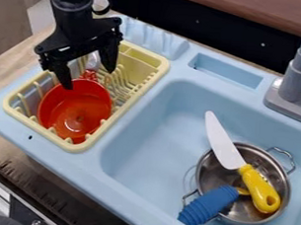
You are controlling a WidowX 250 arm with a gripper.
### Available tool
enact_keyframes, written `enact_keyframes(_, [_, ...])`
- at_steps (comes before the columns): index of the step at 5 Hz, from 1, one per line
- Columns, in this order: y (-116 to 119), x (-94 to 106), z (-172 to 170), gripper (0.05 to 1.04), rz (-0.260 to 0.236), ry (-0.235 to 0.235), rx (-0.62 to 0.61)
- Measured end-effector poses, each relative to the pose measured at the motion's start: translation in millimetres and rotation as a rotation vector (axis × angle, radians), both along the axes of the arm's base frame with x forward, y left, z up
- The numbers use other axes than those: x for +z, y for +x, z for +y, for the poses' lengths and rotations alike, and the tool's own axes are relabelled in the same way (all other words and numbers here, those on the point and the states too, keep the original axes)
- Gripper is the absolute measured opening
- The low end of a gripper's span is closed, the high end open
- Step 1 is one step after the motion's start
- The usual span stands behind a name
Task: Poner la olla roja el lado izquierdo del fregadero
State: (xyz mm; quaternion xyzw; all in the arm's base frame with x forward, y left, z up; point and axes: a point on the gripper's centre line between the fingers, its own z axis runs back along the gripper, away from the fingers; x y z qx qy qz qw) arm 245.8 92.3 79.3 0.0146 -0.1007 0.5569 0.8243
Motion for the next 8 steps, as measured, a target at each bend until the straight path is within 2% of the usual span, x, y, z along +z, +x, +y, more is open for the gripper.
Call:
enact_keyframes(2, [5, -22.8, -12, 0.997, -0.017, 0.067, 0.035])
enact_keyframes(3, [-2, -39.0, -17, 0.955, 0.004, 0.051, 0.042])
enact_keyframes(5, [-3, -37.7, -8, 0.415, 0.0, -0.018, 0.084])
enact_keyframes(6, [-4, -32.4, -4, 0.2, -0.006, -0.066, 0.065])
enact_keyframes(7, [-4, -14.6, -3, 0.078, -0.023, -0.082, 0.061])
enact_keyframes(8, [2, 2.1, -1, 0.058, 0.007, -0.074, 0.074])
